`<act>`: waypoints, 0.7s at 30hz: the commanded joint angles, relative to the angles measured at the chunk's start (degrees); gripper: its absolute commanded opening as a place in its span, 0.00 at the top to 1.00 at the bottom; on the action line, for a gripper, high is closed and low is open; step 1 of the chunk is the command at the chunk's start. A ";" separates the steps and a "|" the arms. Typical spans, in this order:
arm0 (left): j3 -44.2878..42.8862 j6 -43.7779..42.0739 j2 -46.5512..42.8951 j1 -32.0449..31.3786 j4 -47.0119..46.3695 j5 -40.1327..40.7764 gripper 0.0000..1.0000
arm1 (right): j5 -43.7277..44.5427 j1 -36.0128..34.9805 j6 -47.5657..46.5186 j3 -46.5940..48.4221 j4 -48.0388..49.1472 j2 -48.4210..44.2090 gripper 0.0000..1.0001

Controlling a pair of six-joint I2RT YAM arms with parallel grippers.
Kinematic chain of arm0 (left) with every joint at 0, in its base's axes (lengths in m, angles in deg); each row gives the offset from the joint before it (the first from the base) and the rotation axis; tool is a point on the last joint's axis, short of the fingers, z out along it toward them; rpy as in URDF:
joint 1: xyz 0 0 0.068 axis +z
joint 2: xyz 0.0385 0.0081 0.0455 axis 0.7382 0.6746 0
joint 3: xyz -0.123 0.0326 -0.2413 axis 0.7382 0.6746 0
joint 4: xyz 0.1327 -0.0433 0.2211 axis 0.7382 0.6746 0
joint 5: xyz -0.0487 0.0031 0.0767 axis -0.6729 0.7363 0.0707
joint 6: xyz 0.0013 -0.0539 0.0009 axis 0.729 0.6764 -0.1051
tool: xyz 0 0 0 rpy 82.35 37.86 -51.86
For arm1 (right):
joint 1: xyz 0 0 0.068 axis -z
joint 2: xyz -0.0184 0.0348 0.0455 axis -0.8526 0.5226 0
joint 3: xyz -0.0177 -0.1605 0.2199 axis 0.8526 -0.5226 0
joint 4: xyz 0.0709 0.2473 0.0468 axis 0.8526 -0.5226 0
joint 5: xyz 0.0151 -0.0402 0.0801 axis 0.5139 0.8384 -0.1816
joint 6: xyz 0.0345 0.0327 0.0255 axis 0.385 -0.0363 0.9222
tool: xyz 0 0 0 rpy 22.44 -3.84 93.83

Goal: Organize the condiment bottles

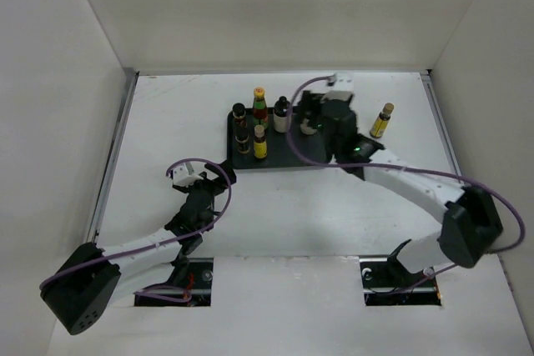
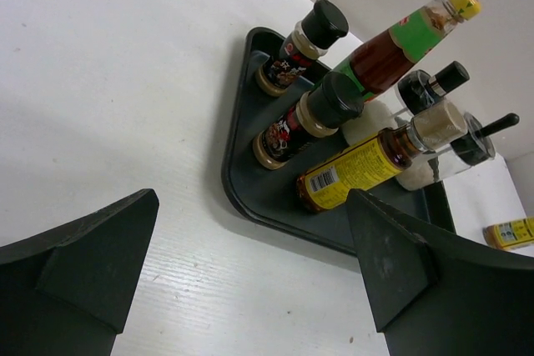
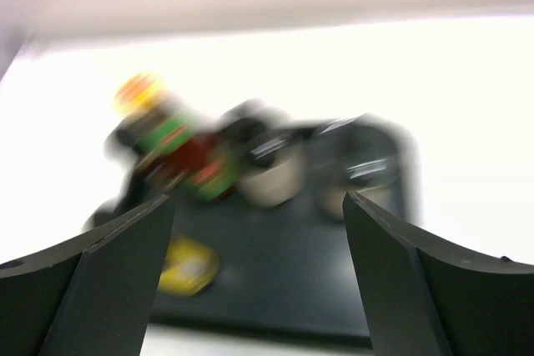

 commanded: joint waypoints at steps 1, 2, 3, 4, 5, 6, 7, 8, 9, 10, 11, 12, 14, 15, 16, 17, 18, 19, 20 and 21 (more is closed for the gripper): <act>0.26 0.56 -0.08 -0.29 -1.50 -0.22 0.00 | 3.90 10.60 1.31 -5.29 0.78 -8.08 0.11; 0.26 0.56 0.01 -0.46 -1.50 -0.22 0.00 | 5.39 14.03 1.31 -6.43 -0.71 -9.32 0.11; 0.17 0.56 -0.17 -0.73 -1.50 -0.22 0.00 | 7.06 17.28 1.05 -7.40 -1.68 -10.29 0.10; 0.17 0.56 -0.34 -0.82 -1.50 -0.22 0.00 | 8.29 20.53 0.61 -8.10 -2.56 -10.56 0.09; 0.17 0.56 -0.34 -0.82 -1.50 -0.22 0.00 | 9.00 22.83 0.34 -8.28 -3.27 -10.56 0.08; 0.08 0.56 0.01 -0.82 -1.58 -0.22 0.00 | 9.27 25.55 -0.27 -8.55 -3.71 -10.38 0.06; 0.08 0.56 0.36 -0.82 -1.76 -0.22 0.00 | 9.27 27.75 -0.36 -8.55 -3.63 -9.43 0.05; 0.08 0.56 0.53 -0.82 -2.02 -0.22 0.00 | 8.66 29.95 -0.62 -7.68 -4.24 -7.85 0.04; 0.08 0.56 0.36 -0.99 -2.02 -0.30 0.00 | 7.96 31.36 -0.97 -6.80 -4.94 -6.27 0.04; 0.17 0.56 -0.07 -1.08 -2.02 -0.48 0.00 | 7.26 32.77 -0.98 -6.10 -5.21 -4.69 0.04; 0.17 0.56 -0.25 -1.08 -2.02 -0.57 0.00 | 6.29 33.57 -0.98 -5.57 -5.38 -3.28 0.04; 0.17 0.56 -0.08 -1.08 -2.02 -0.57 0.00 | 4.98 34.45 -0.98 -5.04 -5.21 -1.96 0.04; -0.01 0.56 0.62 -0.99 -2.02 -0.57 0.00 | 2.08 35.77 -0.54 -3.37 -5.03 1.12 0.05; -0.01 0.56 0.71 -0.99 -2.02 -0.57 0.00 | 1.20 36.21 -0.36 -2.49 -4.95 2.52 0.07; -0.01 0.56 0.62 -0.99 -2.02 -0.66 0.00 | 0.75 36.56 -0.36 -1.79 -4.77 3.84 0.08; -0.01 0.56 0.62 -1.08 -2.02 -0.66 0.00 | 0.49 36.82 -0.45 -1.09 -4.77 4.99 0.10; -0.18 0.56 0.88 -1.08 -2.11 -0.66 0.00 | 0.48 37.09 -0.54 -0.64 -4.60 5.95 0.14; -0.36 0.56 1.32 -0.99 -2.11 -0.66 0.00 | 0.40 37.35 -0.54 -0.29 -4.07 6.75 0.18; -0.36 0.56 1.68 -0.99 -2.11 -0.66 0.00 | 0.31 37.44 -0.62 -0.03 -3.28 7.45 0.20; -0.36 0.56 1.68 -1.08 -2.11 -0.66 0.00 | 0.31 37.44 -0.97 0.24 -2.14 8.07 0.23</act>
